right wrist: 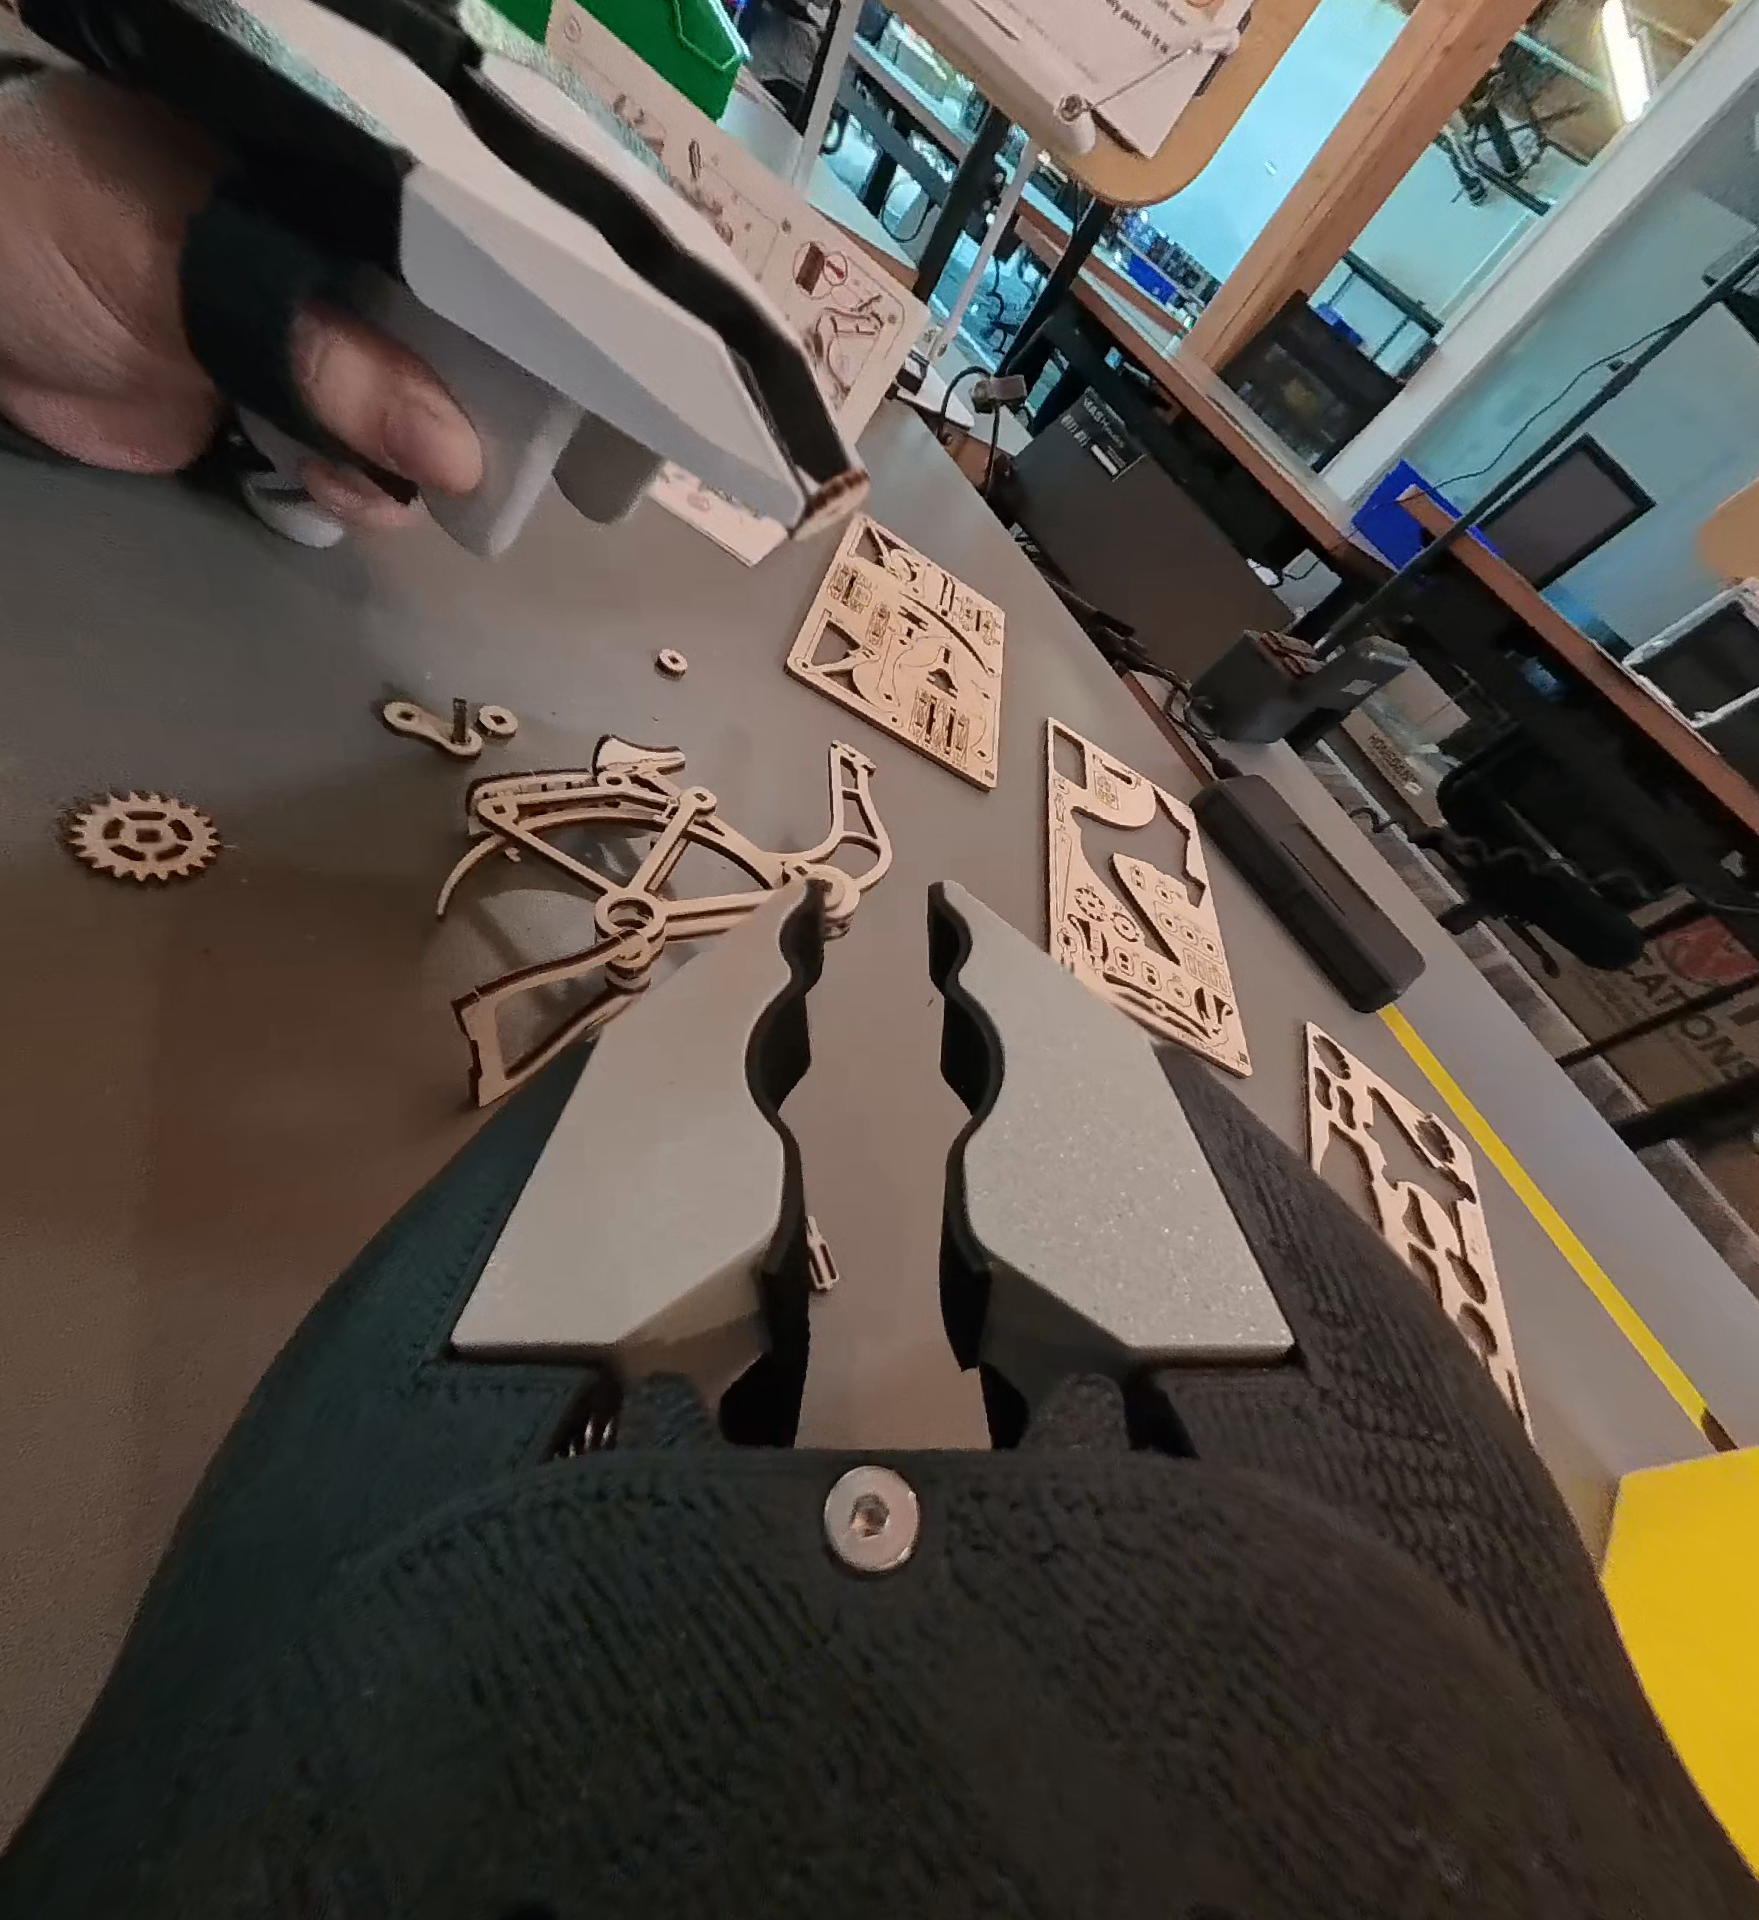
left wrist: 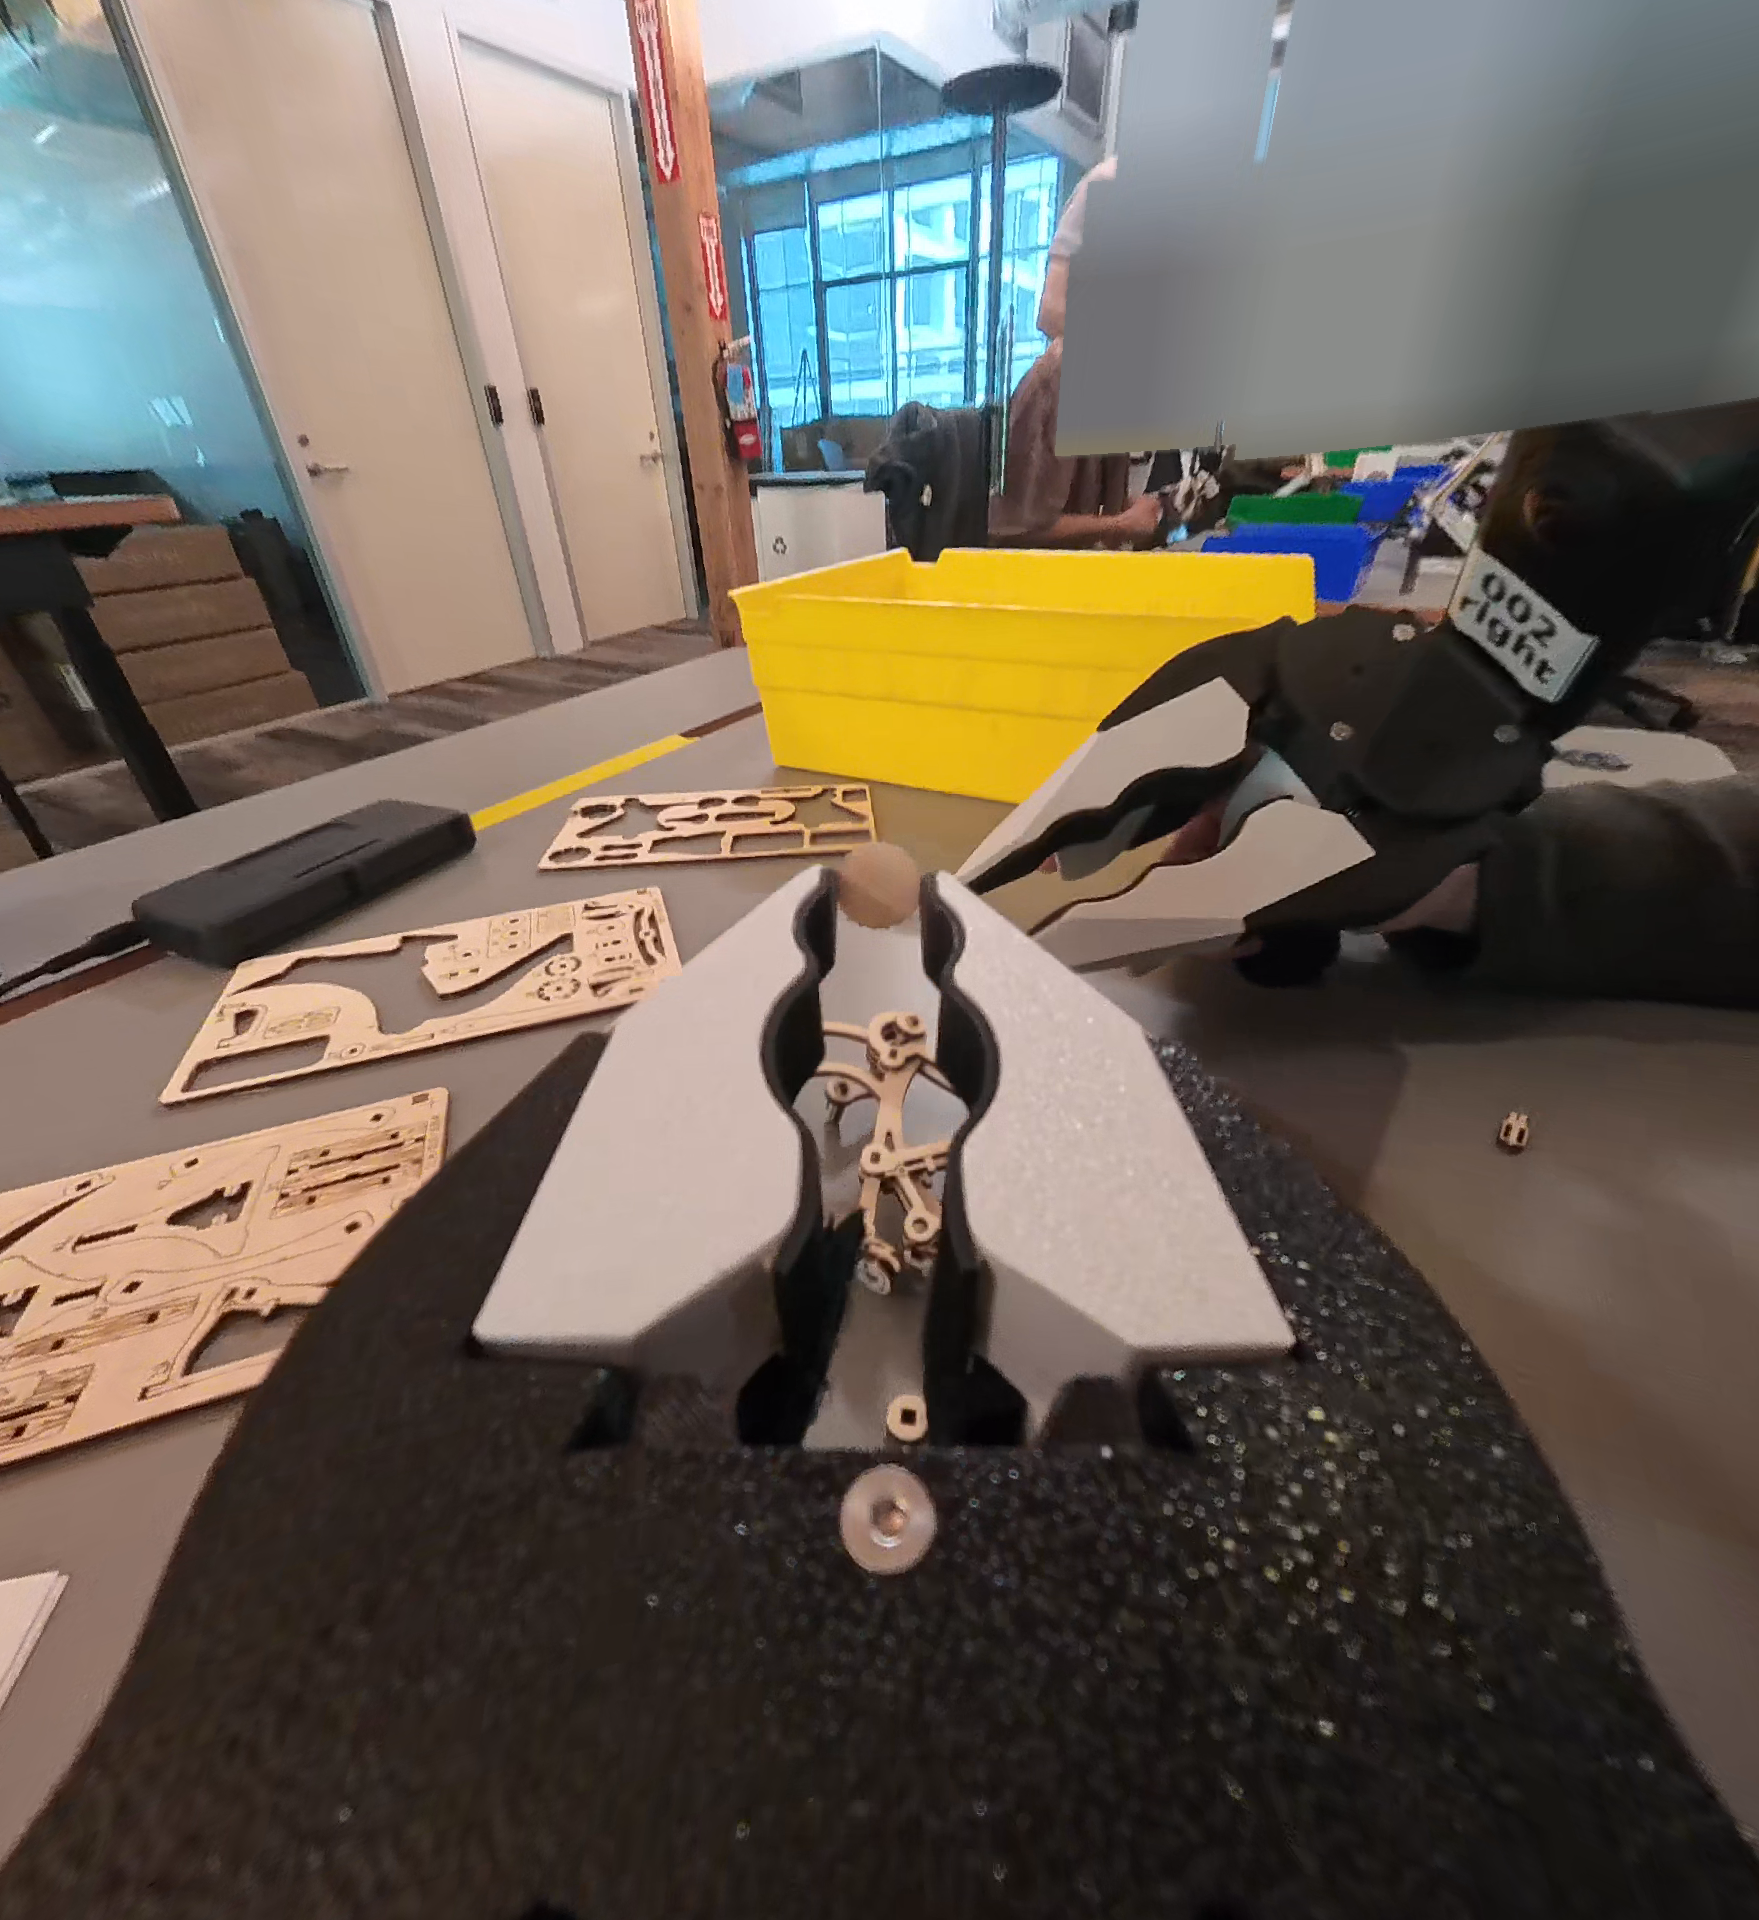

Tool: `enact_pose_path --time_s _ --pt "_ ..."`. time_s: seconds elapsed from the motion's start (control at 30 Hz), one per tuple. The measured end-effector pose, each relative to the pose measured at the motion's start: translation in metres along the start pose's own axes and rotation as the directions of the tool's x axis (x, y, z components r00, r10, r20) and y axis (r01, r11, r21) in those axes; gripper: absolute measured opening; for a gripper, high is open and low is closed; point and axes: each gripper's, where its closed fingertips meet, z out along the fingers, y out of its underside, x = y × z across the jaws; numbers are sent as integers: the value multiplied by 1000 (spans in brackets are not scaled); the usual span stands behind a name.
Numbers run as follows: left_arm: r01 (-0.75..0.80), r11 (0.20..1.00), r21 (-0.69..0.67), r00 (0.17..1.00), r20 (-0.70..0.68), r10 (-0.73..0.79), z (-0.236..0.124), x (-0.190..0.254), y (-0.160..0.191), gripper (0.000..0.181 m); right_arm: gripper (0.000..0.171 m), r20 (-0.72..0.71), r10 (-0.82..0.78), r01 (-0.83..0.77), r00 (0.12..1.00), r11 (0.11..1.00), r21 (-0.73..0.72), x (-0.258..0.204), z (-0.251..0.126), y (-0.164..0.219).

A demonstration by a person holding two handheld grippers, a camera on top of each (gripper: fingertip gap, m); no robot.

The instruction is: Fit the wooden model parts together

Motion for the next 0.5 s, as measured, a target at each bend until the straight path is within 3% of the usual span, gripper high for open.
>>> enact_pose_path --time_s 0.13,0.23,0.37,0.5 --pt "13 996 93 999 -40 -10 -7 3 -12 14 20 -84 13 -6 996 997 82 16 -5 -8" --pt "61 991 121 995 -86 -51 -10 4 -15 14 19 -223 -9 39 975 991 132 39 -14 -11" --pt "119 981 154 988 -116 -102 -14 2 -20 14 17 -390 -65 118 919 987 113 64 -27 -10" --pt "122 982 142 990 -83 -111 -16 -7 -18 13 16 -459 -111 159 882 985 66 73 -31 -5"
